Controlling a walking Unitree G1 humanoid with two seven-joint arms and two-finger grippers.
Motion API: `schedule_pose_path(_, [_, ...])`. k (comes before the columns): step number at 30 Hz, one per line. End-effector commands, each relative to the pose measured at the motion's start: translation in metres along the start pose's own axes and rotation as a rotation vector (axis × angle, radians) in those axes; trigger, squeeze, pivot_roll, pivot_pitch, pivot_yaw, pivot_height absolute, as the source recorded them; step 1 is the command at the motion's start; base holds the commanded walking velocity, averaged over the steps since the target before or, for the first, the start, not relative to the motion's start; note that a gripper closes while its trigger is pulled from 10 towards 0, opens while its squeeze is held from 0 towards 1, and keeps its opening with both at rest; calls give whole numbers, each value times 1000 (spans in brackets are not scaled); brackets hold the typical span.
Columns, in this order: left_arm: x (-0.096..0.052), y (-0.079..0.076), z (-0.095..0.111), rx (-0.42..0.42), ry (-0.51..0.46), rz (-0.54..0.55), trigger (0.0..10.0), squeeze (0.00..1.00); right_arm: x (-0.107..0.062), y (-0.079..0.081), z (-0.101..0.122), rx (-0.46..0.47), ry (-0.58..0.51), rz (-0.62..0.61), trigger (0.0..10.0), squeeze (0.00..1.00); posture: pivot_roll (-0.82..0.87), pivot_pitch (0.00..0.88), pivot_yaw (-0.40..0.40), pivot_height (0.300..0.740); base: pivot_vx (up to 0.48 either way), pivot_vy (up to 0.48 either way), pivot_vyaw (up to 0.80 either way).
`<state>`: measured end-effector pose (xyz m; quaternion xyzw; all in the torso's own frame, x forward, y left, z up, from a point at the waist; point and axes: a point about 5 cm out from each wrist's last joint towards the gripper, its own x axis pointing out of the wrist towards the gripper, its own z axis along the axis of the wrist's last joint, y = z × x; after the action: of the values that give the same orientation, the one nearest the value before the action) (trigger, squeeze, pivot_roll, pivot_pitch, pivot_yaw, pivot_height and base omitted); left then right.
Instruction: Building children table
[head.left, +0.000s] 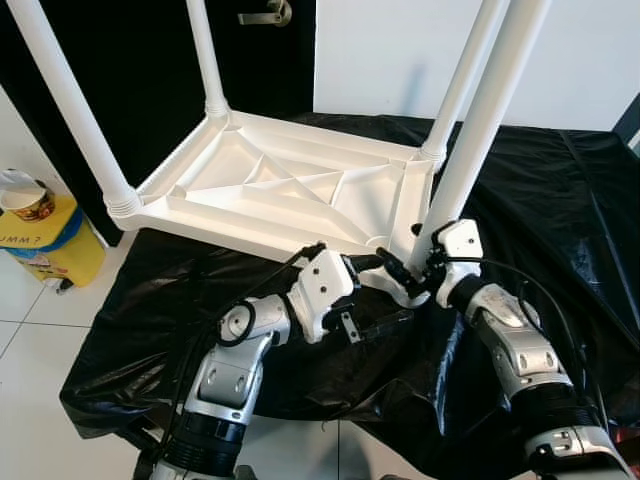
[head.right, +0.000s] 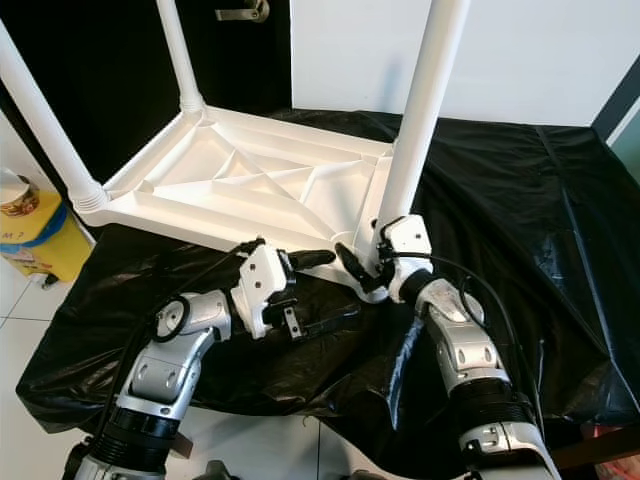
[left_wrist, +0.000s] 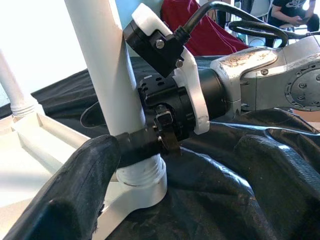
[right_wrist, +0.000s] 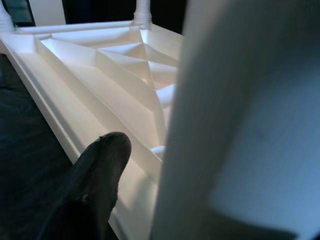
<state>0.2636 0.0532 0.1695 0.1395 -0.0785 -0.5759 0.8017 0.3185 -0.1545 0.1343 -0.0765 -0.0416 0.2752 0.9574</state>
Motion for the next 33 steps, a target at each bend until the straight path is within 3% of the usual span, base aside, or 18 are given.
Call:
schedule_pose_path(1, [-2, 7, 0, 5, 11, 158, 10000, 0, -3, 3, -11, 8, 53, 15, 0, 0, 38, 47, -47, 740, 0, 0, 0])
schedule_pose_path(11, [-4, 9, 0, 8, 17, 168, 10000, 0, -15, -5, -22, 40, 66, -76, 0, 0, 25, 46, -46, 740, 0, 0, 0])
schedule_pose_path(12, [-4, 9, -1, 7, 16, 169, 10000, 0, -17, -5, -22, 54, 63, -116, 10000, 0, 20, 47, -44, 740, 0, 0, 0])
schedule_pose_path(24, [-3, 11, -1, 7, 14, 171, 10000, 0, -15, -5, -16, 85, 40, -432, 10000, 0, 12, 40, -44, 740, 0, 0, 0])
schedule_pose_path(25, [-3, 12, -1, 8, 14, 173, 10000, 0, -14, -4, -17, 84, 64, -512, 10000, 0, 10, 28, -47, 740, 0, 0, 0])
schedule_pose_path(33, [-2, 13, -1, 13, 13, 172, 10000, 0, -11, 4, -20, 111, 108, -656, 10000, 0, 11, 19, -49, 740, 0, 0, 0])
